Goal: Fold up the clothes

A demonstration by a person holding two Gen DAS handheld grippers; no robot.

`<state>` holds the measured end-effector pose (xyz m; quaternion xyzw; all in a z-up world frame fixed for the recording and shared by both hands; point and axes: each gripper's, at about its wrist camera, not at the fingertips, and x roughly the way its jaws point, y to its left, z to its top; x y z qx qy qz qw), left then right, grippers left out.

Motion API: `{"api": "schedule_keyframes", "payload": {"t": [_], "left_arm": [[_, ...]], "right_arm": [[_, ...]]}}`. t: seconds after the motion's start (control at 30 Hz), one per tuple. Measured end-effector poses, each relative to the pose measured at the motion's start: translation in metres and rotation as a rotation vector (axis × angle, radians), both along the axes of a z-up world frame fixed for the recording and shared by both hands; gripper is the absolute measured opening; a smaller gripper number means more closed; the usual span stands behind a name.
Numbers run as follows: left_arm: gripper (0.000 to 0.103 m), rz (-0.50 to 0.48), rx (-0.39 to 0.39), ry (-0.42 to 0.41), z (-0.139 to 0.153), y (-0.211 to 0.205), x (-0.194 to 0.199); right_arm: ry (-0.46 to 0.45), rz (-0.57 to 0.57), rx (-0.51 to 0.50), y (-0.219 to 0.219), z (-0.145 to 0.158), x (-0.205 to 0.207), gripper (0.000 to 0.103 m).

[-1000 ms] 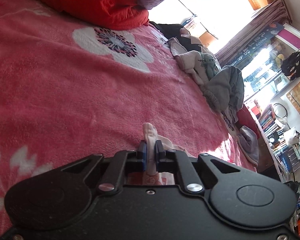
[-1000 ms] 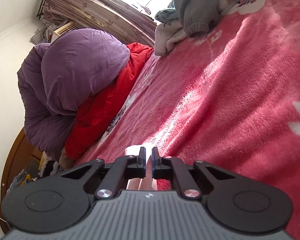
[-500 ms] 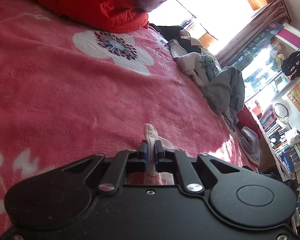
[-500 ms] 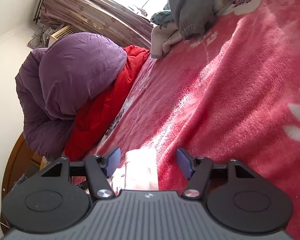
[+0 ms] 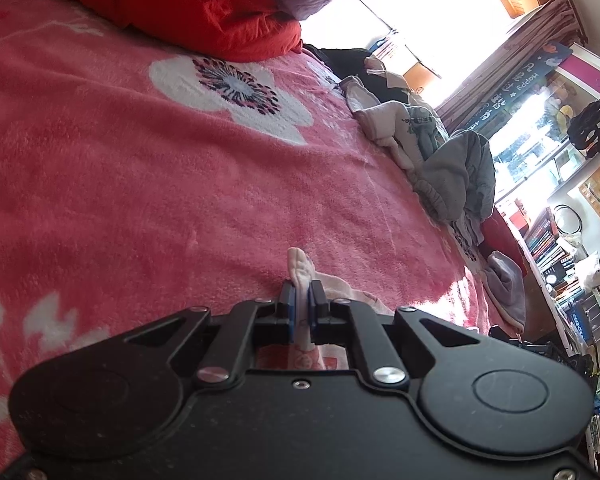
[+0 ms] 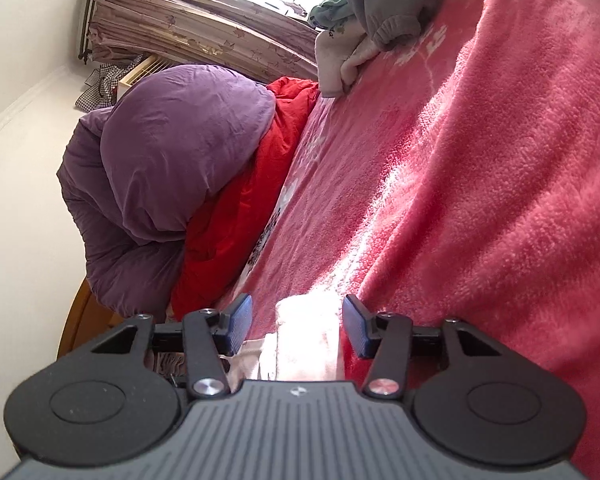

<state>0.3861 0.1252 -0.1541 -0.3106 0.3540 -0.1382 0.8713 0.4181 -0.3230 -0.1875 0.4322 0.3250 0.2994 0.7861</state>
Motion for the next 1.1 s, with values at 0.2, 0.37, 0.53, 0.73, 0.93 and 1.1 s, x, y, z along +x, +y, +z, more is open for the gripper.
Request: {"api": "schedule_keyframes", "payload": {"t": [0.2, 0.37, 0.53, 0.73, 0.93, 1.1], "left_arm": [[0.005, 0.003, -0.011, 0.0, -0.001, 0.003, -0.001], [0.005, 0.003, -0.006, -0.01, 0.001, 0.003, -0.002], [0.001, 0.011, 0.028, -0.113, 0.023, 0.006, -0.011], [0.001, 0.021, 0.184, -0.033, 0.006, -0.007, -0.001], [0.002, 0.032, 0.143, -0.023, 0.001, 0.002, -0.002], [0.002, 0.032, 0.139, -0.022, 0.0, 0.002, -0.002]], "right_arm": [[-0.009, 0.002, 0.024, -0.004, -0.002, -0.003, 0.019], [-0.026, -0.019, 0.012, -0.008, 0.002, -0.006, 0.012], [-0.076, -0.09, -0.137, -0.015, 0.027, -0.018, 0.011], [-0.076, -0.1, -0.462, 0.013, 0.031, -0.014, 0.015], [-0.022, -0.142, -0.346, -0.009, 0.018, -0.013, 0.028], [0.003, -0.133, -0.224, -0.022, 0.004, -0.011, 0.028]]}}
